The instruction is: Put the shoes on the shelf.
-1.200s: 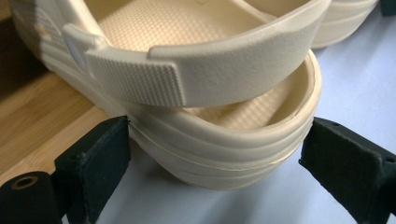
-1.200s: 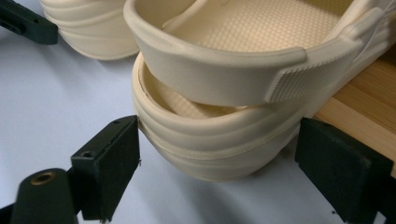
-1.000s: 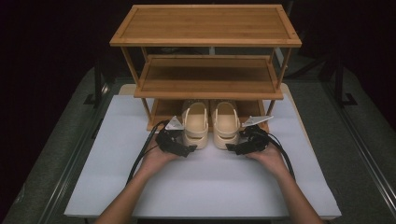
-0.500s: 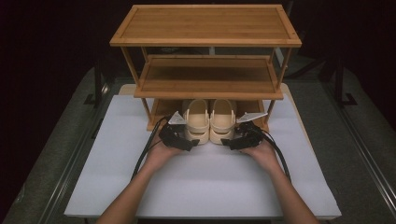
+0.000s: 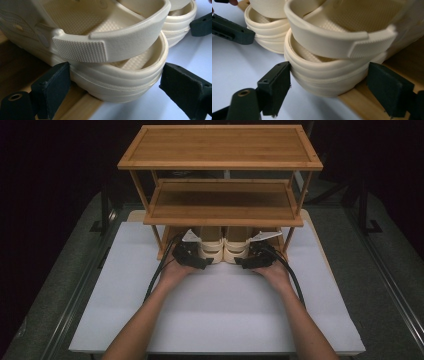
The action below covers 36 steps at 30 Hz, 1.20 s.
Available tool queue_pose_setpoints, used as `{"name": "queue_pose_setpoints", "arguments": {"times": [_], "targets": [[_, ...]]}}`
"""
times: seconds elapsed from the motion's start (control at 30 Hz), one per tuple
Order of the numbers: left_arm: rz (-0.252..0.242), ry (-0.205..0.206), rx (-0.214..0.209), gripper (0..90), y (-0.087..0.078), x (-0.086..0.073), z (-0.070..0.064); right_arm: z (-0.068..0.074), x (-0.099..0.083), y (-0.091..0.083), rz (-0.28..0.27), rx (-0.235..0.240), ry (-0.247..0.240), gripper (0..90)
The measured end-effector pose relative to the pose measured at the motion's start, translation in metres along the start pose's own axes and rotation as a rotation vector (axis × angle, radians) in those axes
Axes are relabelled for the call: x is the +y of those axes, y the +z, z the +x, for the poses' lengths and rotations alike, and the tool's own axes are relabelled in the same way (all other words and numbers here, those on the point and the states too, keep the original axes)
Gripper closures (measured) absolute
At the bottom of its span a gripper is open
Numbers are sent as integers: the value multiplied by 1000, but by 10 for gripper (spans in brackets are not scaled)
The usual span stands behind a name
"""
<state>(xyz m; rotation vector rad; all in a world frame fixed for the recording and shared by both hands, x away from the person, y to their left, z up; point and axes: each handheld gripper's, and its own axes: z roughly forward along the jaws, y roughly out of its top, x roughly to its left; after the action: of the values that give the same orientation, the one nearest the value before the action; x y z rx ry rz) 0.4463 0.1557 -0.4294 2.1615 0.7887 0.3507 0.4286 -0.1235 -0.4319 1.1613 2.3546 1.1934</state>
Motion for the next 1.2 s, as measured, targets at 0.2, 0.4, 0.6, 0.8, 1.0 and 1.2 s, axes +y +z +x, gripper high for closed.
{"name": "queue_pose_setpoints", "arguments": {"times": [0.2, 0.4, 0.6, 0.8, 1.0, 1.2], "targets": [[-6, -5, 16, 103, 4, 3, 3, -3, 4, 6, -18, -41, -9, 212], [17, 20, 8, 135, -9, -5, -2, -5, -2, -7, -15, -16, 23, 232], [23, 30, 0, 135, -31, -24, -10, -4, -18, -29, -15, -7, 34, 193], [9, 15, -5, 130, -58, -42, -18, 1, -35, -54, -2, 10, 44, 130], [21, 1, -13, 92, -87, -62, -23, 3, -56, -78, -7, -14, 57, 89], [50, -31, 12, 14, -110, -88, -24, 2, -77, -94, 34, -71, 79, 0]]}}
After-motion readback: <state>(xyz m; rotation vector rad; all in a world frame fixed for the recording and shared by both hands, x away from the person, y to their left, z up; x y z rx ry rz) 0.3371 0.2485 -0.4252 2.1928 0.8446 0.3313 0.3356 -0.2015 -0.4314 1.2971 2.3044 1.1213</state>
